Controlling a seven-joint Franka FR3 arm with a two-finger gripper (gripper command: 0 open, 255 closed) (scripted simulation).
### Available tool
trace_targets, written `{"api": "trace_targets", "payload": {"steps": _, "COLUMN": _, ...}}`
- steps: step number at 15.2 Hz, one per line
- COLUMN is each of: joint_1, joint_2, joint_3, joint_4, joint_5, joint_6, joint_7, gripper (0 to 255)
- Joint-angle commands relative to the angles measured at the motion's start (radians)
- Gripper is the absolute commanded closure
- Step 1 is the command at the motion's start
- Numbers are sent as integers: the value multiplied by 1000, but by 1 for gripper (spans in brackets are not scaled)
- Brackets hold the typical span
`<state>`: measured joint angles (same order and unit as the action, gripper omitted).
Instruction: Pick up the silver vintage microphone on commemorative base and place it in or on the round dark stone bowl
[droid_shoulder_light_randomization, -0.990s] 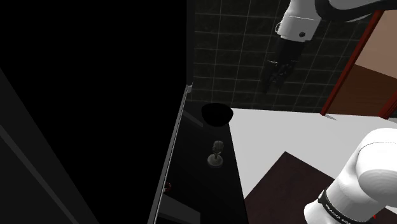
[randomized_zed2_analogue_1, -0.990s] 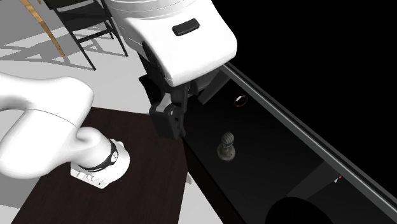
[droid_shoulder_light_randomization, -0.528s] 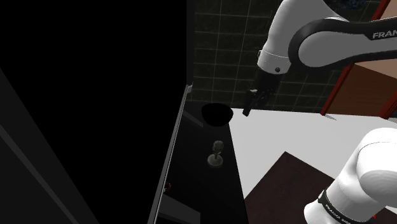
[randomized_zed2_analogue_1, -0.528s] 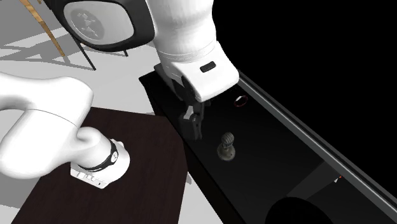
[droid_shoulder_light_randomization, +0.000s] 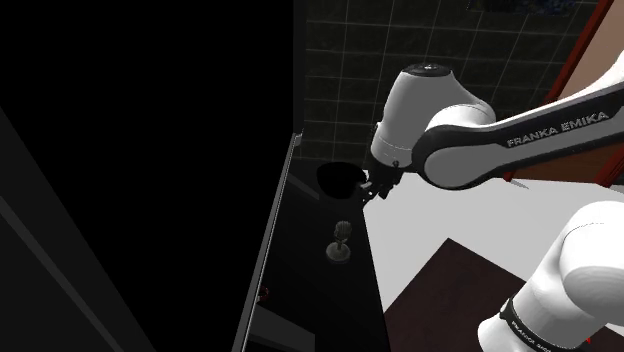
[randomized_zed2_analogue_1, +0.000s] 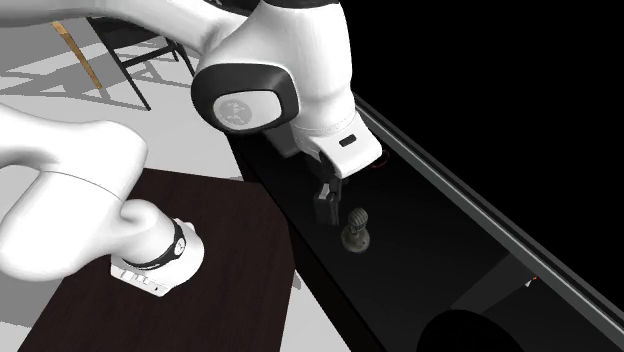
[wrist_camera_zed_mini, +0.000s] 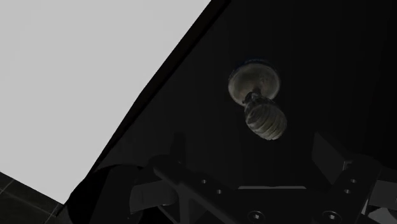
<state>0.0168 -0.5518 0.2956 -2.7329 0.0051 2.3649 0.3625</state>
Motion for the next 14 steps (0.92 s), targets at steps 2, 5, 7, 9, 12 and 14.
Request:
{"api": "trace_targets", "payload": {"steps": 2, "joint_1": -37, "joint_2": 107, "joint_3": 73, "joint_4": -10, "joint_5": -53, "joint_6": 135, "joint_7": 84, "gripper": 0}}
{"api": "trace_targets", "payload": {"steps": 5, "joint_1": -115, "joint_2": 236, "joint_3": 169, "joint_4": 0, "joint_5": -168, "joint_6": 263, "joint_7": 209, "gripper": 0}}
{"api": "trace_targets", "payload": {"steps": 7, "joint_1": -171, "joint_2": 302, "joint_3": 224, "joint_4": 13, "joint_5": -255, "joint_6": 314, "joint_7": 293, "gripper": 0}}
{"api": "trace_targets", "payload": {"steps": 9, "joint_1": -199, "joint_2": 337, "joint_3": 239, "joint_4": 15, "joint_5": -301, "joint_6": 343, "joint_7": 325, "gripper": 0}}
{"api": "trace_targets", "payload": {"steps": 12, "joint_1": -247, "joint_2": 393, "joint_3": 263, "joint_4": 22, "joint_5": -387, "joint_6": 383, "joint_7": 386, "gripper": 0}}
{"api": "trace_targets", "payload": {"steps": 14, "joint_1": -290, "joint_2": 444, "joint_3": 283, "joint_4": 32, "joint_5": -480, "joint_6": 411, "joint_7": 454, "gripper": 0}}
